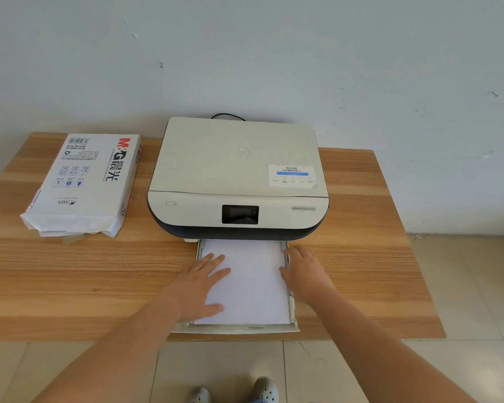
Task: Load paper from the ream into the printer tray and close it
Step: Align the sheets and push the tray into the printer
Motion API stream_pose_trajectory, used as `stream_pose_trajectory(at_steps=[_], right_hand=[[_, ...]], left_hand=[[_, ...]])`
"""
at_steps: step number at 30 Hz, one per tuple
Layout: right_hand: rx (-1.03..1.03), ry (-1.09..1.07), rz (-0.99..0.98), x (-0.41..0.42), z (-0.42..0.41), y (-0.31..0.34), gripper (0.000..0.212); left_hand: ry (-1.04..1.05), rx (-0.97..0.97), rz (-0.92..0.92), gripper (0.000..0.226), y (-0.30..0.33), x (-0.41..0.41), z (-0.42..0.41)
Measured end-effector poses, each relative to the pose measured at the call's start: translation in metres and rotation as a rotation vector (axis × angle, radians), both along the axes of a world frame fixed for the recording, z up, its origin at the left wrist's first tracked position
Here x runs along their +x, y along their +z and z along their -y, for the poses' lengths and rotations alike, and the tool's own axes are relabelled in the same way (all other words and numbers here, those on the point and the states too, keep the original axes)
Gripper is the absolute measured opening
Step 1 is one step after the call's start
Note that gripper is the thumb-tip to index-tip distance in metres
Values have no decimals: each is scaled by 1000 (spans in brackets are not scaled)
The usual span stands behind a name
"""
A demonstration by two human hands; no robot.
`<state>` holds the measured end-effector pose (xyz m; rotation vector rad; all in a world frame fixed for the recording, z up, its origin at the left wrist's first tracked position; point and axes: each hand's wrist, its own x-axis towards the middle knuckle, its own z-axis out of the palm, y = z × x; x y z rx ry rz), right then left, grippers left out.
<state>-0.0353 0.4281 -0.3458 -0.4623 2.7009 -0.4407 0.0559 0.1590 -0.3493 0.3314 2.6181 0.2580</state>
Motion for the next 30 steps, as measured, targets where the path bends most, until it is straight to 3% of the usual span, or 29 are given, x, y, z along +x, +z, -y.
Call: stream_pose_trajectory(at_steps=[5,8,10,12,30], right_hand=[[112,-28,0,-12,-9,-2,35],[167,-116,153,-15,-7,-7,34],[194,-141,261,-15,-3,-8,32],[236,-101,284,-14,1,-11,33],[281,-192,340,-17,16,-16,29]], left_hand=[[546,188,-171,50,8,-15,21],[736,190,10,31,9,-22,29],[705,124,186,38,9,-23,27],[637,56,250,43,7,-26,22],[552,-35,188,29,-22,-40,18]])
